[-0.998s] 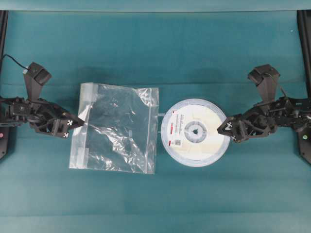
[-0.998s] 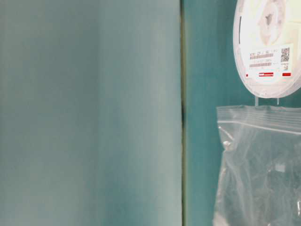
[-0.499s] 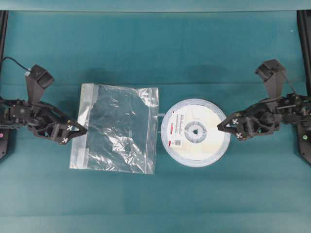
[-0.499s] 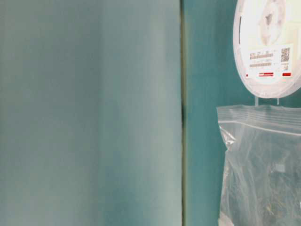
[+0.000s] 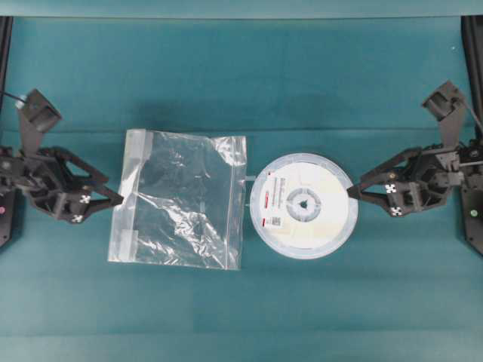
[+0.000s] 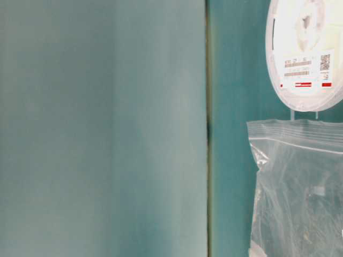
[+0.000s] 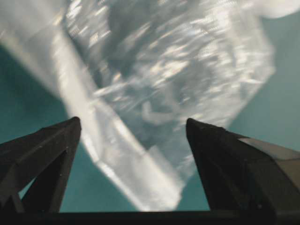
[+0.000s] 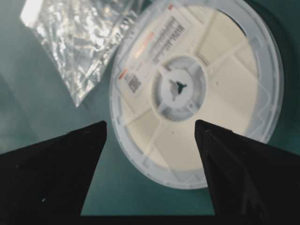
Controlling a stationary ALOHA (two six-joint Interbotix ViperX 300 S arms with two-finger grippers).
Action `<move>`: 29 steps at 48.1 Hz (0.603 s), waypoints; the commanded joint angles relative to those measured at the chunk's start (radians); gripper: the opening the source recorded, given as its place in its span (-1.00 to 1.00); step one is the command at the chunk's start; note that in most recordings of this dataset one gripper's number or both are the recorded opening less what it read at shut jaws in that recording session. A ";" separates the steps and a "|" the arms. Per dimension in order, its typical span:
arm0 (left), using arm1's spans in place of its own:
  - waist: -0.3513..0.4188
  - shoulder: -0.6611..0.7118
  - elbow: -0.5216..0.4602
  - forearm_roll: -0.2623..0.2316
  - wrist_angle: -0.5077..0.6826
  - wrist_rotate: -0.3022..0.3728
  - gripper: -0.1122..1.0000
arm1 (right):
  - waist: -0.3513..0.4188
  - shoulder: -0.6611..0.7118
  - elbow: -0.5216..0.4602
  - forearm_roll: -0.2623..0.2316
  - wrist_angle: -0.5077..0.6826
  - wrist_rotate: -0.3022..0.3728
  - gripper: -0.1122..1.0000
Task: Take out the reel from the clear zip bag.
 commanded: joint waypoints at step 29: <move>-0.008 -0.261 -0.064 0.005 0.095 0.308 0.91 | 0.034 -0.130 -0.069 -0.549 0.069 -0.009 0.77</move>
